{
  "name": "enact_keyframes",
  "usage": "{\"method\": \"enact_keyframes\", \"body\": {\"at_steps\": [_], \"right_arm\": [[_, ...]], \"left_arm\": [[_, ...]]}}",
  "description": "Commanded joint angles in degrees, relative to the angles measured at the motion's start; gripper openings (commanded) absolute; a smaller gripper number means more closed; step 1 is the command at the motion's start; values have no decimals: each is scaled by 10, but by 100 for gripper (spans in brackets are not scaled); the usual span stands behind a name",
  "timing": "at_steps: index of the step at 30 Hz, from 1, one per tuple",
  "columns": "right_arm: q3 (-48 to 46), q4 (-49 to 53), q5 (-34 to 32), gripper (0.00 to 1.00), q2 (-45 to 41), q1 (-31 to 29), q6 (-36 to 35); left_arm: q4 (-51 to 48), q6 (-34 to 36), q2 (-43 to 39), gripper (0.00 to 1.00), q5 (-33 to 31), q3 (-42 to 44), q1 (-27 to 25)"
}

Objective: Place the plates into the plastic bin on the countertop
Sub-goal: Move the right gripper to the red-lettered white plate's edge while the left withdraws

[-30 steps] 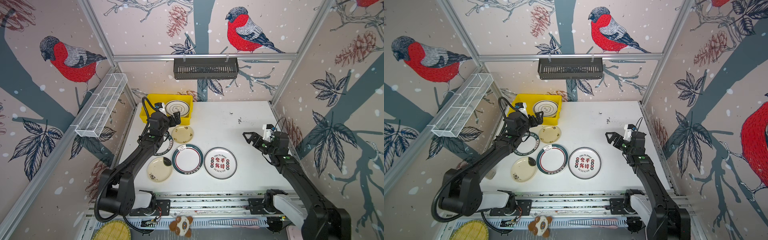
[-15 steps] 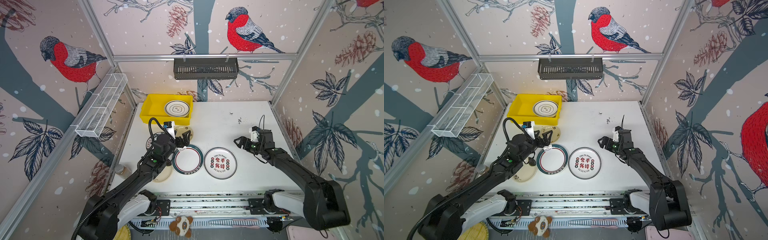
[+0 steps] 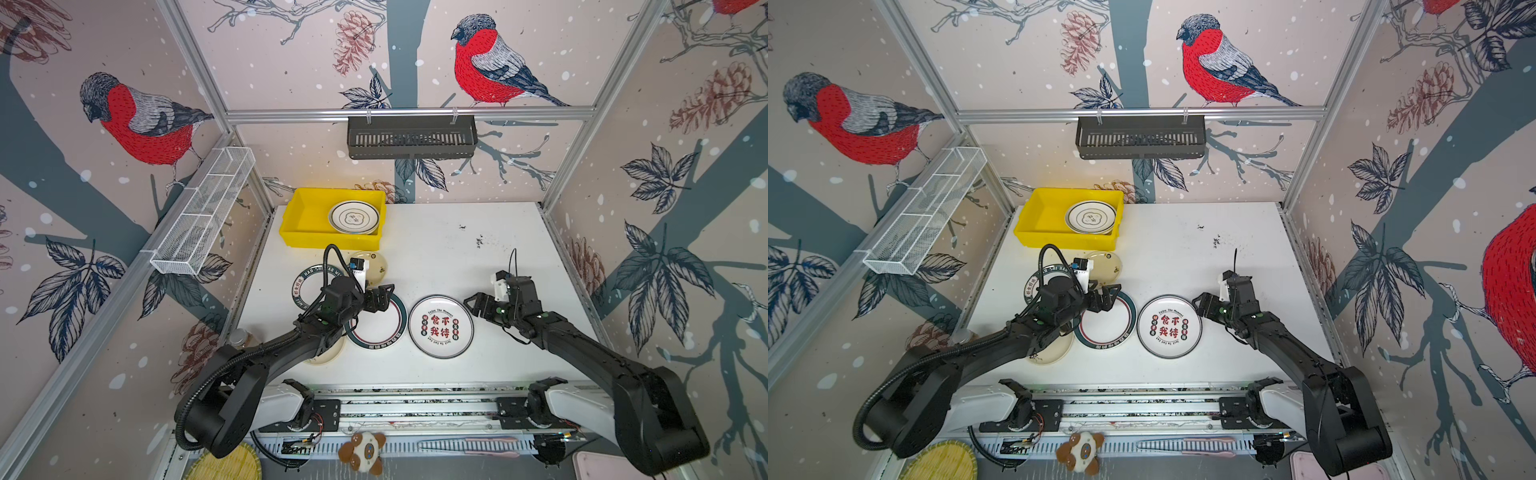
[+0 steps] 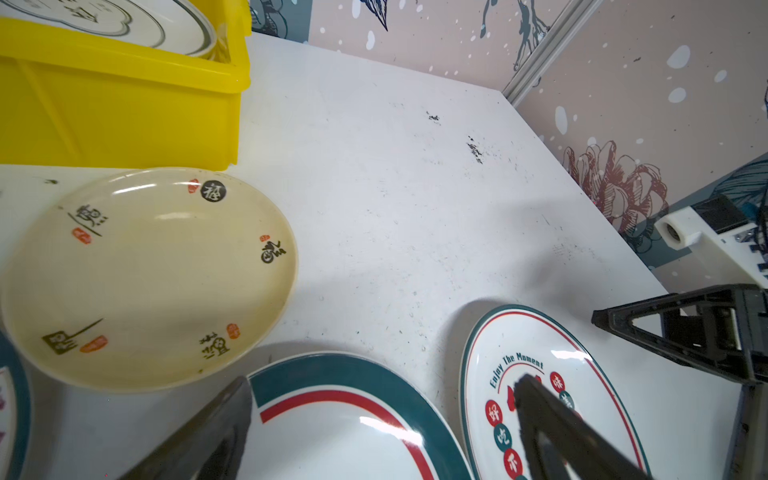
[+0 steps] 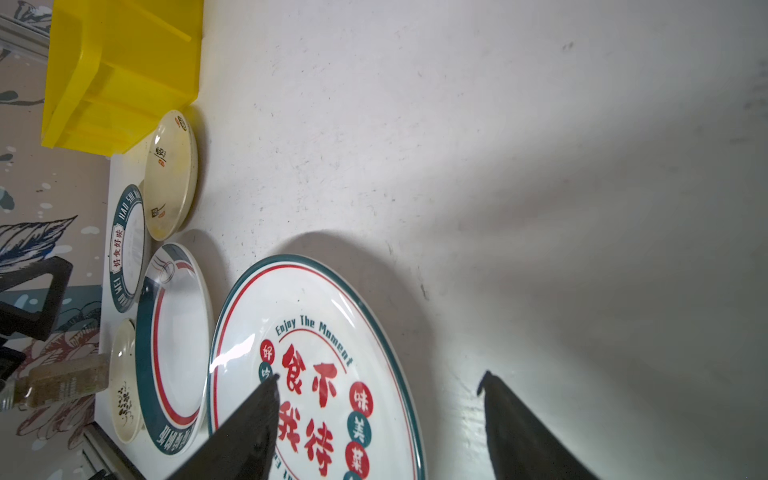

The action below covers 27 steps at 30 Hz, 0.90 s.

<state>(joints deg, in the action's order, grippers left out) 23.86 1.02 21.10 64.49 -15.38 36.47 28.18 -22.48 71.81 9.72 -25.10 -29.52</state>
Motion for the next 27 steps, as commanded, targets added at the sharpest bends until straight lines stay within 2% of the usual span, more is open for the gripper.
{"method": "enact_keyframes", "body": {"at_steps": [1, 4, 7, 9, 12, 17, 23, 27], "right_arm": [[-15, -42, -3, 74, -7, -3, 34], [-34, -50, -8, 70, -10, -2, 35], [-47, -48, -7, 62, -6, -2, 38], [-53, -52, 11, 56, -2, -2, 48], [-62, -68, 33, 54, -5, -3, 65], [-74, -70, 31, 40, -18, -3, 67], [-99, -77, 33, 38, -20, -3, 73], [-110, -84, 34, 26, -20, -5, 75]], "left_arm": [[53, 7, -1, 97, 15, 8, -1], [48, 15, 0, 97, 5, 13, -1], [54, 18, -1, 97, 21, 11, -1], [71, 15, 0, 97, 32, 18, -1], [77, 13, 9, 97, 35, 19, -1], [71, 12, 33, 97, 38, 9, -2], [86, 7, 47, 97, 47, 11, -2], [92, 5, 52, 97, 45, 12, -2]]}}
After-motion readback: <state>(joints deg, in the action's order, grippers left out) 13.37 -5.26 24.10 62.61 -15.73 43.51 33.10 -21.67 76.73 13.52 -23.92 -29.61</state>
